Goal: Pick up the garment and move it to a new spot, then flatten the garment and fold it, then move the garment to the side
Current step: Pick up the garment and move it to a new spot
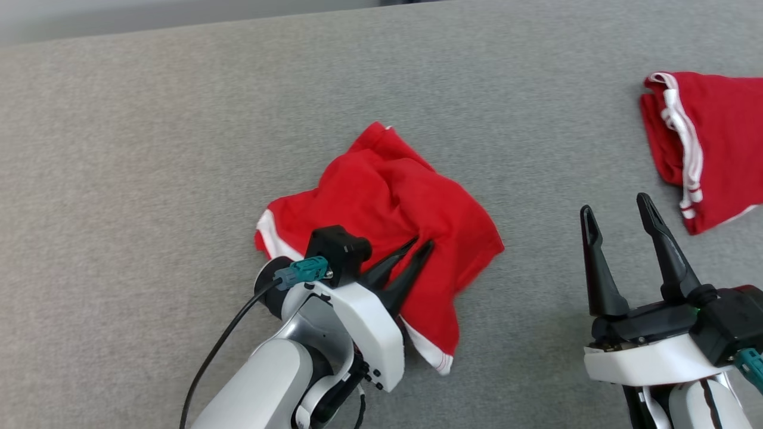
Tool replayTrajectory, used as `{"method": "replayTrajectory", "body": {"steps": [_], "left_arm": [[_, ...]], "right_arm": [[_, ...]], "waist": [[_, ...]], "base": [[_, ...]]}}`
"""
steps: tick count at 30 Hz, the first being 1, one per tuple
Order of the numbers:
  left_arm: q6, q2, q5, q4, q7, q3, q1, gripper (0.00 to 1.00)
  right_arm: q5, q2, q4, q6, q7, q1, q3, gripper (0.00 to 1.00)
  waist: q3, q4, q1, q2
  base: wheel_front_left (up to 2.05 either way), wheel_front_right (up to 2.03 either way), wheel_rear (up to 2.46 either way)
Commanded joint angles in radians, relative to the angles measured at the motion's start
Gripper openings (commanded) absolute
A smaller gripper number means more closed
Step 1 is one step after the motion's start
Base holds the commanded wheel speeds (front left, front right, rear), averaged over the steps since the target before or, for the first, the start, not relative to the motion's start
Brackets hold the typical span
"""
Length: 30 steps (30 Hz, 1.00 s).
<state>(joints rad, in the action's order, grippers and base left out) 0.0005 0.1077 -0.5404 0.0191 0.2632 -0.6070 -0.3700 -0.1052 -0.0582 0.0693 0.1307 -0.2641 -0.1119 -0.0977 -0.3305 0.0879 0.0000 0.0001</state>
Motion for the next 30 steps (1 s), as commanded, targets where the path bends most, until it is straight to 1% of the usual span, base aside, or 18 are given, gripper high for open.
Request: {"method": "replayTrajectory", "body": {"steps": [1,3,4,5,6,10,11,12,14,15,20,21,23,24,26,27,28,30], "left_arm": [[0.006,0.004,0.008,0.046,-0.021,0.005,-0.010,0.00],[0.022,-0.012,0.026,0.143,-0.084,0.013,-0.033,0.00],[0.030,-0.025,0.019,0.198,-0.118,0.020,-0.036,0.32],[0.036,-0.032,0.015,0.248,-0.145,0.021,-0.036,0.88],[0.034,-0.036,0.025,0.292,-0.170,0.014,-0.044,1.00],[0.029,-0.044,0.010,0.393,-0.258,0.004,-0.017,1.00],[0.032,-0.044,0.013,0.396,-0.284,0.003,-0.002,1.00],[0.032,-0.044,0.013,0.396,-0.284,0.003,-0.002,1.00],[0.033,-0.033,0.013,0.365,-0.329,0.006,0.042,1.00],[0.044,-0.025,0.008,0.332,-0.355,0.020,0.066,1.00],[0.130,0.068,0.053,0.159,-0.471,0.073,0.221,1.00],[0.137,0.075,0.045,0.125,-0.490,0.090,0.256,1.00],[0.154,0.127,0.078,0.086,-0.511,0.115,0.313,1.00],[0.165,0.139,0.082,0.073,-0.519,0.135,0.344,1.00],[0.173,0.146,0.086,0.054,-0.527,0.171,0.404,1.00],[0.178,0.156,0.122,0.032,-0.529,0.228,0.447,1.00],[0.175,0.147,0.124,0.029,-0.529,0.256,0.480,1.00],[0.155,0.126,0.139,0.016,-0.529,0.329,0.526,1.00]], "right_arm": [[-0.001,0.001,-0.008,0.000,0.000,-0.001,0.001,1.00],[-0.002,0.005,-0.018,0.000,0.000,-0.003,-0.013,1.00],[-0.003,0.005,-0.026,0.000,0.000,-0.005,-0.019,1.00],[-0.004,0.004,-0.034,0.000,0.000,-0.006,-0.024,1.00],[-0.005,0.005,-0.040,0.000,0.000,-0.005,-0.031,1.00],[-0.019,0.006,-0.057,0.000,0.000,0.025,-0.025,1.00],[-0.020,0.006,-0.059,0.000,0.000,0.032,-0.021,1.00],[-0.020,0.006,-0.059,0.000,0.000,0.032,-0.021,1.00],[-0.018,0.005,-0.055,0.000,0.000,0.047,-0.008,1.00],[-0.016,0.005,-0.048,0.000,0.000,0.057,0.002,1.00],[0.005,0.006,-0.029,0.000,0.000,0.109,0.064,1.00],[0.012,0.006,-0.025,0.000,0.000,0.119,0.076,1.00],[0.024,0.005,-0.020,0.000,0.000,0.134,0.096,1.00],[0.033,0.006,-0.022,0.000,0.000,0.145,0.107,1.00],[0.043,0.006,-0.022,0.000,0.000,0.164,0.129,1.00],[0.060,0.005,-0.036,0.000,0.000,0.195,0.154,1.00],[0.058,0.006,-0.039,0.000,0.000,0.205,0.163,1.00],[0.071,0.006,-0.051,0.000,0.000,0.223,0.180,1.00]], "waist": [[0.009,0.033,0.0000,-0.0001],[0.014,0.053,0.0000,-0.0001],[0.018,0.062,0.0000,-0.0001],[0.024,0.069,0.0000,-0.0001],[0.032,0.076,0.0000,-0.0001],[0.086,0.088,0.0000,-0.0001],[0.106,0.090,0.0000,-0.0001],[0.106,0.090,0.0000,-0.0001],[0.139,0.093,0.0000,-0.0001],[0.151,0.091,0.0000,-0.0001],[0.218,0.070,0.0000,-0.0001],[0.227,0.063,0.0000,-0.0001],[0.242,0.052,0.0000,-0.0001],[0.252,0.045,0.0000,-0.0001],[0.274,0.031,0.0000,-0.0001],[0.301,0.016,0.0000,-0.0001],[0.309,0.010,0.0000,-0.0001],[0.323,-0.002,0.0000,-0.0001]], "base": [[0.00,0.00,0.00],[0.00,0.00,0.00],[0.00,0.00,0.00],[0.00,0.00,0.00],[0.00,0.00,0.00],[0.00,0.00,0.00],[0.00,0.00,0.00],[0.00,0.00,0.00],[0.00,0.00,0.00],[0.00,0.00,0.00],[0.00,0.00,0.00],[0.00,0.00,0.00],[0.00,0.00,0.00],[0.00,0.00,0.00],[0.00,0.00,0.00],[0.00,0.00,0.00],[0.00,0.00,0.00],[0.00,0.00,0.00]]}}
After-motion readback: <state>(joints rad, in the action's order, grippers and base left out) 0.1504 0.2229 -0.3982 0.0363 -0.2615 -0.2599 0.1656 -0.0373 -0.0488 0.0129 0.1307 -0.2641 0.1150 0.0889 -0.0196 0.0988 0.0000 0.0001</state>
